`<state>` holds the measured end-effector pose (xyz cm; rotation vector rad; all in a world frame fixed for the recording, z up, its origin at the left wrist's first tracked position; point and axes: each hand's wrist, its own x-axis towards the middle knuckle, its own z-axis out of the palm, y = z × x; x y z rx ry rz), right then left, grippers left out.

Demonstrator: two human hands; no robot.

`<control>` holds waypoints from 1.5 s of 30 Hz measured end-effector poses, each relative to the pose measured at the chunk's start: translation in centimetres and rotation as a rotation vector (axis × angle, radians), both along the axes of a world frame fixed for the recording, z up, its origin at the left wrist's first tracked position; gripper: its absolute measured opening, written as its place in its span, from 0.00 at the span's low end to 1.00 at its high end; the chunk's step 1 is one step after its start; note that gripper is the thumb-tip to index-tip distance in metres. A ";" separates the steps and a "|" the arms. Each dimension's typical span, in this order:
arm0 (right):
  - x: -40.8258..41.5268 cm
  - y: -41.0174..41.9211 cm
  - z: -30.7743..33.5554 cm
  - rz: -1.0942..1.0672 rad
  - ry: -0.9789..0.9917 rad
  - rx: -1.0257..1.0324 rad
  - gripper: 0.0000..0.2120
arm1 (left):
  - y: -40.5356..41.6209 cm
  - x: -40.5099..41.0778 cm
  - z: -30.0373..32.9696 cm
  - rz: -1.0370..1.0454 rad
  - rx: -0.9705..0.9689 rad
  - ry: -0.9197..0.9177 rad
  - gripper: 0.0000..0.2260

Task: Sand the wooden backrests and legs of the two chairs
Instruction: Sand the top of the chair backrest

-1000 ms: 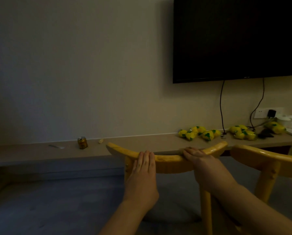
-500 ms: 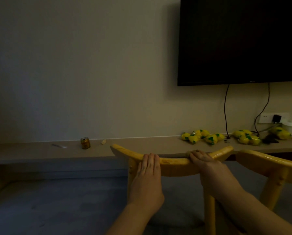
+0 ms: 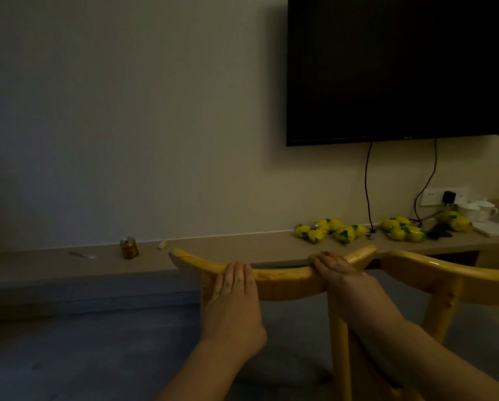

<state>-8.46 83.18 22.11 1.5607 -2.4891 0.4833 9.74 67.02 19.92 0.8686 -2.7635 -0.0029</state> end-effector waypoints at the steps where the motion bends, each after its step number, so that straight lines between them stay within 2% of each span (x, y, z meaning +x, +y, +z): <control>1: 0.5 -0.3 -0.2 0.029 -0.006 0.006 0.40 | 0.4 -0.4 0.5 0.006 -0.008 -0.008 0.43; 7: -0.7 0.3 0.0 0.105 0.038 0.075 0.44 | 4.0 -5.0 1.3 -0.202 -0.047 0.026 0.40; 13: -1.8 0.9 0.0 0.029 0.045 0.004 0.37 | 4.7 -5.4 -0.4 -0.172 -0.036 0.045 0.41; 19: -0.8 0.9 0.0 0.139 0.071 0.104 0.43 | 4.6 -5.1 -0.4 -0.169 -0.025 0.042 0.43; 25: -3.8 2.3 1.3 -0.079 0.068 0.047 0.39 | 4.5 -5.0 -0.8 -0.181 -0.012 0.088 0.45; 32: -2.6 1.7 -0.4 0.095 0.114 0.127 0.43 | 4.6 -5.2 -1.3 -0.174 -0.018 0.088 0.46; 39: -5.5 2.5 1.4 -0.129 0.055 0.063 0.39 | 4.7 -5.0 -0.8 -0.186 -0.003 0.091 0.45; 45: -4.1 2.7 0.6 0.065 0.100 0.156 0.44 | 4.8 -5.1 -1.1 -0.176 0.000 0.091 0.45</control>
